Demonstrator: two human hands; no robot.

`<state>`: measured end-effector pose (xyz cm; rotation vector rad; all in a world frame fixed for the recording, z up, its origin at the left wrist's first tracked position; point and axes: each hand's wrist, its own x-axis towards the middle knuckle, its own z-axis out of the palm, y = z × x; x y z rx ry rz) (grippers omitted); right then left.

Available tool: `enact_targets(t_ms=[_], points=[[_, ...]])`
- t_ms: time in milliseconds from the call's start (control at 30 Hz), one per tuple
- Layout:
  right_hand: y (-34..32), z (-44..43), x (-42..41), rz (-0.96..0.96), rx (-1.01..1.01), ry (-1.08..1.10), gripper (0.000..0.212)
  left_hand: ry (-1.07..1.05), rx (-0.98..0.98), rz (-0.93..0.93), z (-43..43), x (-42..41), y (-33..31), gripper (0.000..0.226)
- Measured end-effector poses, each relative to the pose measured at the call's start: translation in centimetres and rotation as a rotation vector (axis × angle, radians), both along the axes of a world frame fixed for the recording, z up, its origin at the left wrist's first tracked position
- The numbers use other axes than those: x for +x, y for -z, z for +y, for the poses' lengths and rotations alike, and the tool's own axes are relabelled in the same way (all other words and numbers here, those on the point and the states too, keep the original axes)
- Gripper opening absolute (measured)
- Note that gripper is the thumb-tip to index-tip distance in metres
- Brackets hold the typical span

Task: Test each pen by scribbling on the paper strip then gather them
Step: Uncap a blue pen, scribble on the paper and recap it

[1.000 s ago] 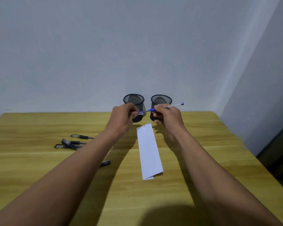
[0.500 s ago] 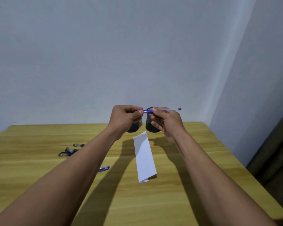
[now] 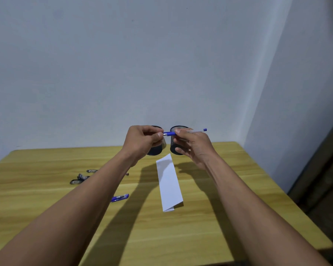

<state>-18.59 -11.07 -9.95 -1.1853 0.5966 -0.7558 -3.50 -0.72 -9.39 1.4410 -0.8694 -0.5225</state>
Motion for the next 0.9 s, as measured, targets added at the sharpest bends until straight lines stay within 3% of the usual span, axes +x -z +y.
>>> enact_targets(t_ms=[100, 267, 433, 567, 667, 700, 800, 900], points=[[-0.3, -1.1, -1.4, 0.011, -0.105, 0.112, 0.003, -0.031, -0.013, 0.006, 0.3, 0.1, -0.1, 0.009], [-0.9, -2.2, -3.2, 0.323, -0.616, 0.108, 0.005, -0.049, -0.016, -0.013, 0.1, -0.3, -0.1, 0.010], [-1.0, -2.4, -4.5, 0.517, -0.856, 0.127, 0.006, -0.036, -0.005, -0.041, -1.0, -1.8, 0.2, 0.013], [0.5, -3.1, -7.4, 0.554, -0.854, 0.265, 0.008, -0.098, 0.038, -0.258, -2.4, -5.2, 0.6, 0.034], [2.5, -3.9, -10.0, 0.613, -0.815, 0.361, 0.011, -0.123, 0.075, -0.453, -3.5, -8.7, 1.9, 0.016], [3.3, -4.2, -10.9, 0.644, -0.795, 0.391, 0.012, -0.118, 0.100, -0.504, -4.3, -9.7, 2.8, 0.025], [6.0, -5.1, -13.4, 0.766, -0.722, 0.476, 0.015, -0.021, 0.238, -0.624, -6.1, -12.6, 5.7, 0.043], [8.6, -5.8, -15.4, 0.902, -0.677, 0.558, 0.016, 0.100, 0.327, -0.766, -7.4, -15.1, 8.6, 0.047]])
